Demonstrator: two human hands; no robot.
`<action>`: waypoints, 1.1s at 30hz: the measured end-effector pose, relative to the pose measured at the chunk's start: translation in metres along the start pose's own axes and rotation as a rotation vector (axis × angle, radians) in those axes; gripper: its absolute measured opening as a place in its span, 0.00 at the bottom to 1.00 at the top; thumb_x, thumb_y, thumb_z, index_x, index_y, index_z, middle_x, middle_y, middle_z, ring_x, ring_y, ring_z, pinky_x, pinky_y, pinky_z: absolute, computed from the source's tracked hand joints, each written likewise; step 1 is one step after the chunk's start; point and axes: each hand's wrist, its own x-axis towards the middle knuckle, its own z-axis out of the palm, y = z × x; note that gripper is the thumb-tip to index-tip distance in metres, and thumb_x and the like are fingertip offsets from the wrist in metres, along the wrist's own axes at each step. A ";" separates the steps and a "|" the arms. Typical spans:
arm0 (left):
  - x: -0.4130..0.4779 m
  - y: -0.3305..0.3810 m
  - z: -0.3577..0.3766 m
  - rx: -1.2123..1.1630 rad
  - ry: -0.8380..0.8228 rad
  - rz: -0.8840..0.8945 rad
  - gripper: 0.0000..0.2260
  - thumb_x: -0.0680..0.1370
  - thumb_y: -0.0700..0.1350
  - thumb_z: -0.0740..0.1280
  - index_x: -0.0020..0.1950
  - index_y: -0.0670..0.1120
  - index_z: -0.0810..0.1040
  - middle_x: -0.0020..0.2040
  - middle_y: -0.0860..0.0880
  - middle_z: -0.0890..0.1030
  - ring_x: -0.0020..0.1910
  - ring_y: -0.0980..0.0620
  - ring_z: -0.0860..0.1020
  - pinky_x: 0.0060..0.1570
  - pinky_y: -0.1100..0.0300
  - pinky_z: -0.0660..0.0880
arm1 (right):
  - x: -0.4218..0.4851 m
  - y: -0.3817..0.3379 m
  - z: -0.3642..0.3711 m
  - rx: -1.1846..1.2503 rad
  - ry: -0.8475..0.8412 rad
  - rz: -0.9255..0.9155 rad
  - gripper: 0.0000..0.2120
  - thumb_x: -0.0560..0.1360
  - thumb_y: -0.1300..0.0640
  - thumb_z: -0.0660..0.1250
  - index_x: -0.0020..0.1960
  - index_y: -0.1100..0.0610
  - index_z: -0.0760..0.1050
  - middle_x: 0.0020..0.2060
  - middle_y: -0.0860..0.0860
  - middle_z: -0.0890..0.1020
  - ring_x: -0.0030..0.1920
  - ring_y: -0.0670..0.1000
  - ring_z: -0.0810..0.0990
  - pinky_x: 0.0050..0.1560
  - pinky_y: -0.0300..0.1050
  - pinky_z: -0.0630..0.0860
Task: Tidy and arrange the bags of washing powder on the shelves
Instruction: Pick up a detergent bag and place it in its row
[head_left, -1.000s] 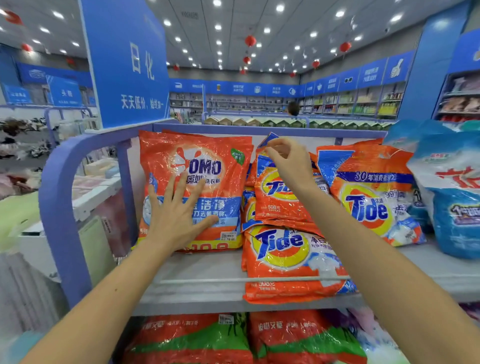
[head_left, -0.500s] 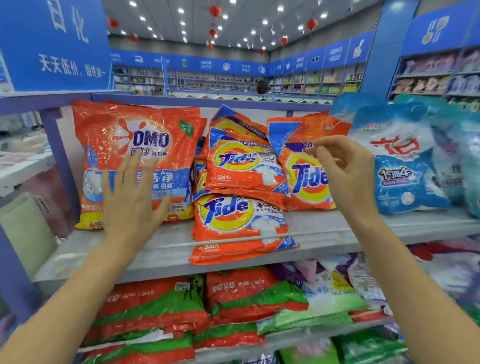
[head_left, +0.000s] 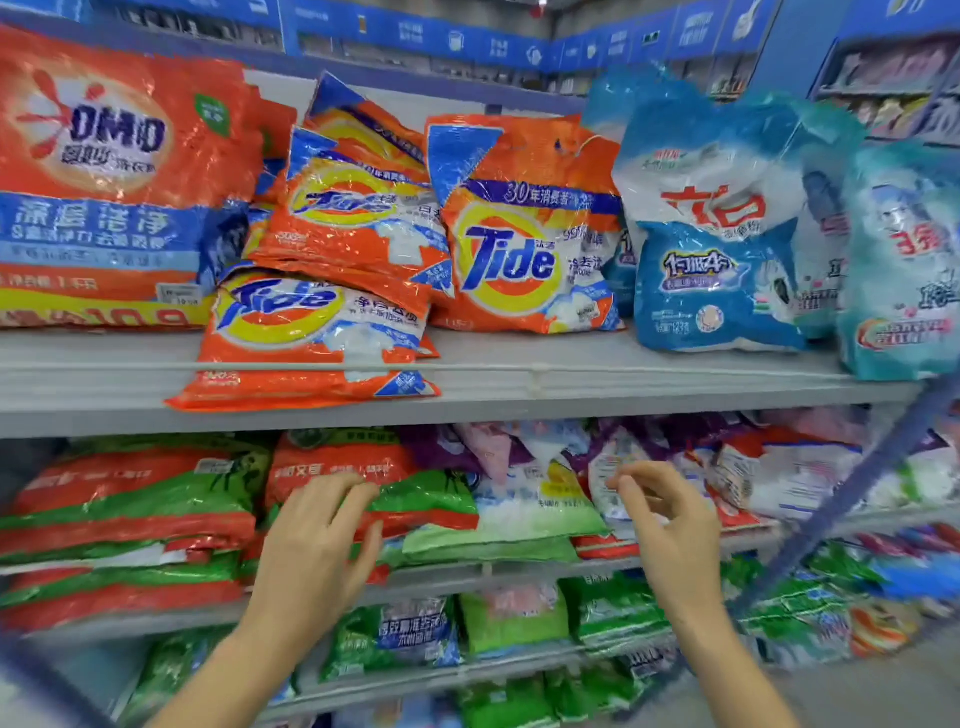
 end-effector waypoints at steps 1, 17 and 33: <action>0.004 0.007 0.007 0.027 -0.063 -0.028 0.16 0.74 0.47 0.60 0.50 0.38 0.80 0.47 0.42 0.79 0.46 0.43 0.78 0.46 0.52 0.75 | -0.002 0.013 -0.002 -0.021 -0.031 0.033 0.11 0.75 0.61 0.67 0.43 0.44 0.76 0.38 0.40 0.82 0.42 0.42 0.80 0.43 0.37 0.76; 0.041 0.013 0.092 0.263 -0.388 -0.196 0.29 0.76 0.60 0.56 0.71 0.45 0.70 0.71 0.39 0.68 0.70 0.37 0.67 0.70 0.36 0.53 | 0.055 0.044 0.099 -0.561 -0.360 -0.411 0.30 0.73 0.43 0.66 0.68 0.60 0.68 0.64 0.62 0.73 0.65 0.62 0.70 0.65 0.54 0.63; 0.036 0.008 0.098 0.263 -0.358 -0.145 0.29 0.76 0.59 0.53 0.68 0.41 0.73 0.69 0.37 0.71 0.70 0.37 0.68 0.68 0.35 0.56 | 0.067 0.062 0.128 -0.607 -0.147 -0.499 0.26 0.69 0.47 0.73 0.60 0.62 0.76 0.56 0.62 0.79 0.57 0.63 0.78 0.59 0.59 0.74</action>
